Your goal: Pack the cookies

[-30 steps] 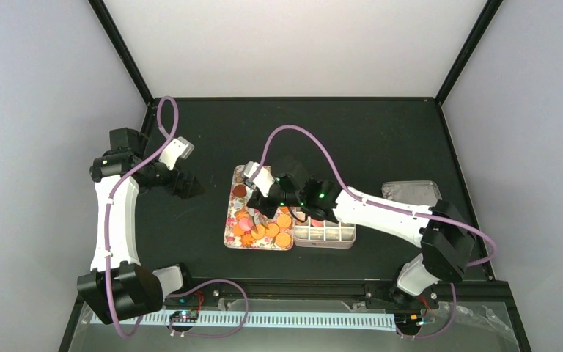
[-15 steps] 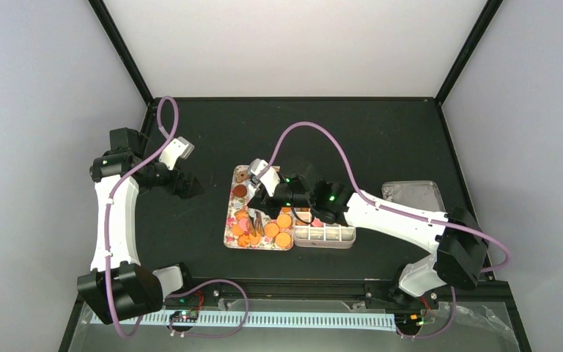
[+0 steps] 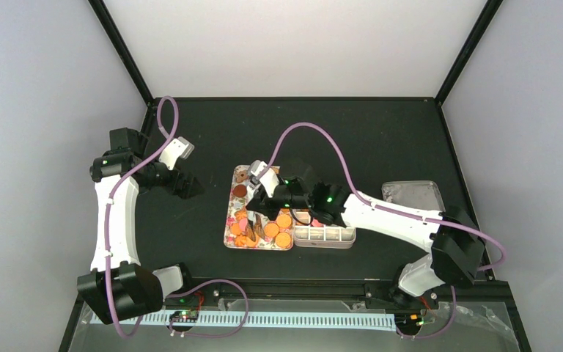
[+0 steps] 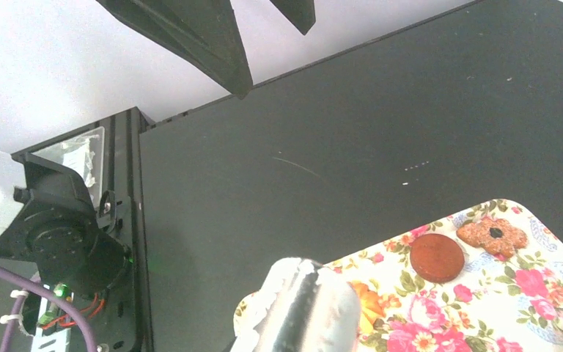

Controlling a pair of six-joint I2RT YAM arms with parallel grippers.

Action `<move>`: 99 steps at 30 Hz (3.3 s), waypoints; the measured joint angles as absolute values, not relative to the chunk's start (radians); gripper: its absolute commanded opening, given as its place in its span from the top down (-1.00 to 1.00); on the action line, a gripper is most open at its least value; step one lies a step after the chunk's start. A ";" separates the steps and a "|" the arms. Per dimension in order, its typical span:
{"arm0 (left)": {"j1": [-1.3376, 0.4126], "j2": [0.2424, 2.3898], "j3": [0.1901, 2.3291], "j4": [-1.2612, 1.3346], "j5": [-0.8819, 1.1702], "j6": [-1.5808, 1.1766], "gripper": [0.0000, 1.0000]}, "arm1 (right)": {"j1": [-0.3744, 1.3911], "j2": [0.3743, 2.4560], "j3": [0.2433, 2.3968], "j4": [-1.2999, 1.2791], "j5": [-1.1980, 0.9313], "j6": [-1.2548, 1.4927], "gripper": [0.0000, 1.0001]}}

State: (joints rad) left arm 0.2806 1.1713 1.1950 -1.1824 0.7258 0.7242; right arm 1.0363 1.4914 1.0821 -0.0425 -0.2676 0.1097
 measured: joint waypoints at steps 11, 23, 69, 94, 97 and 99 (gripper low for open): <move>0.281 1.171 1.195 -1.182 0.726 0.724 -0.97 | 1.037 1.491 1.058 0.073 -0.287 0.194 0.71; 0.281 1.171 1.195 -1.182 0.725 0.724 -0.97 | 1.055 1.533 1.059 0.067 -0.287 0.208 0.57; 0.281 1.158 1.195 -1.202 0.703 0.741 -0.97 | 1.168 1.691 1.209 0.047 -0.020 -0.050 0.38; 0.281 1.158 1.195 -1.208 0.703 0.749 -0.97 | 1.172 1.714 1.194 0.084 0.103 -0.072 0.38; 0.281 1.158 1.195 -1.208 0.703 0.749 -0.98 | 1.172 1.713 1.181 0.109 0.101 -0.068 0.38; 0.281 1.158 1.195 -1.208 0.703 0.749 -0.98 | 1.171 1.711 1.169 0.129 0.091 -0.062 0.43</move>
State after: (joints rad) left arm 0.2806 1.1580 1.1950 -1.2083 0.7033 0.7490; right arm 1.1713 1.7111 1.1694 0.1291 0.0910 -0.0616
